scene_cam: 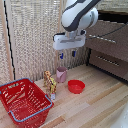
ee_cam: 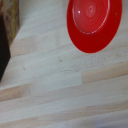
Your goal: Transport the gripper mindfully toward the orange-red bowl and clasp it to elevate with ease. Ensure your robot's arm aligns efficiently with the top drawer's opening. Carefully slide the orange-red bowl into the designated spot with precision. After confirmation, withdraw the gripper gently. Close the drawer smoothly by transitioning the gripper to its handle.
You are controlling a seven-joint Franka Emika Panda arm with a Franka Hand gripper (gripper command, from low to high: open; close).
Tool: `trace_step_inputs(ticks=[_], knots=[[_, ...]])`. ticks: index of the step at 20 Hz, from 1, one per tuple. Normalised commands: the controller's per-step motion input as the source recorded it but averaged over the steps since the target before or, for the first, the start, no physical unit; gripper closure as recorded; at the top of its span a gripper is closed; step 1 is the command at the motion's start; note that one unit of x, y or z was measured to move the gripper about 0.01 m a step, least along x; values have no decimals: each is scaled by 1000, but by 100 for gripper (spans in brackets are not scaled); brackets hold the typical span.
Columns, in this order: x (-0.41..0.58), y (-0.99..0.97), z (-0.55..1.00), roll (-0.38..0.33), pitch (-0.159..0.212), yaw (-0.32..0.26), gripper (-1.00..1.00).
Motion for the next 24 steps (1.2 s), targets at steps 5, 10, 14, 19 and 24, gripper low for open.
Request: trace_step_inputs(ticks=[5, 10, 14, 19, 24], knots=[[-365, -352, -201, 23, 0, -33, -100], [-394, -179, -209, 0, -21, -75, -100], [-400, -212, -242, 0, -35, -164, -100], [-425, -311, -406, 0, -64, -202, -100], [-409, -227, -422, -2, -66, -169, -100]])
